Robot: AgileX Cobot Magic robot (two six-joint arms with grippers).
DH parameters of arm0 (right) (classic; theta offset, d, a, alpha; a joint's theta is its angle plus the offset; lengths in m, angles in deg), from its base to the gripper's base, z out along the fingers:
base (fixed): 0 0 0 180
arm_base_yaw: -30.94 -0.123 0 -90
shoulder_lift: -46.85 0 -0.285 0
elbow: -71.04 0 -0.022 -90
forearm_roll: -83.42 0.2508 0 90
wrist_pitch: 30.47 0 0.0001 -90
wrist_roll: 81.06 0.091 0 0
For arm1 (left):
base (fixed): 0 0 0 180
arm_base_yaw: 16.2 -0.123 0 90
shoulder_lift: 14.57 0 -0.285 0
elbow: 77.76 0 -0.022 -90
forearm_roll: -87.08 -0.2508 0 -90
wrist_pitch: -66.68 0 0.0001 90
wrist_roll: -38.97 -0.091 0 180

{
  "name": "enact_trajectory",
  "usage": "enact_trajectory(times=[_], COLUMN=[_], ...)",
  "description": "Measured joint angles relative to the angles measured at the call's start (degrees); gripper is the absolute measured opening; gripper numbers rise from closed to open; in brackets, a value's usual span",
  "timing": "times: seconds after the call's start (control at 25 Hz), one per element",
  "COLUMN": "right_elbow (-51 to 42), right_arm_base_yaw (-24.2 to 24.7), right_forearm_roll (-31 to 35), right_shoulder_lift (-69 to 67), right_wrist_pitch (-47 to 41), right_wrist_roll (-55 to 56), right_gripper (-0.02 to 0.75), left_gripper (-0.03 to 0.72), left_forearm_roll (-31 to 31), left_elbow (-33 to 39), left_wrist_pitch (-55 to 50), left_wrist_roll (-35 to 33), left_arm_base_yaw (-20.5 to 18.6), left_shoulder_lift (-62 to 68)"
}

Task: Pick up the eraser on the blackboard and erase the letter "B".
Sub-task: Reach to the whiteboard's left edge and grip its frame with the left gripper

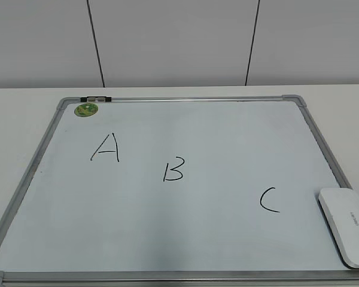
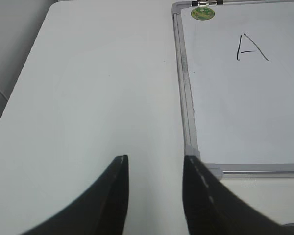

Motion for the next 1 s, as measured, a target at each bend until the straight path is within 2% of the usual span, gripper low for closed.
enact_trajectory(times=[0.76,1.0], right_elbow=[0.00,0.00], right_arm_base_yaw=[0.00,0.00], right_forearm_roll=[0.00,0.00], right_shoulder_lift=[0.00,0.00], right_wrist_pitch=[0.00,0.00], right_wrist_roll=[0.00,0.00], right_gripper=[0.518,0.518], left_gripper=[0.250,0.249], left_forearm_roll=[-1.13,-1.96], left_elbow=[-0.16,-7.11], left_wrist_pitch=[0.21,4.40], left_wrist_roll=[0.00,0.00], left_arm_base_yaw=[0.00,0.00], left_shoulder_lift=[0.58,12.58])
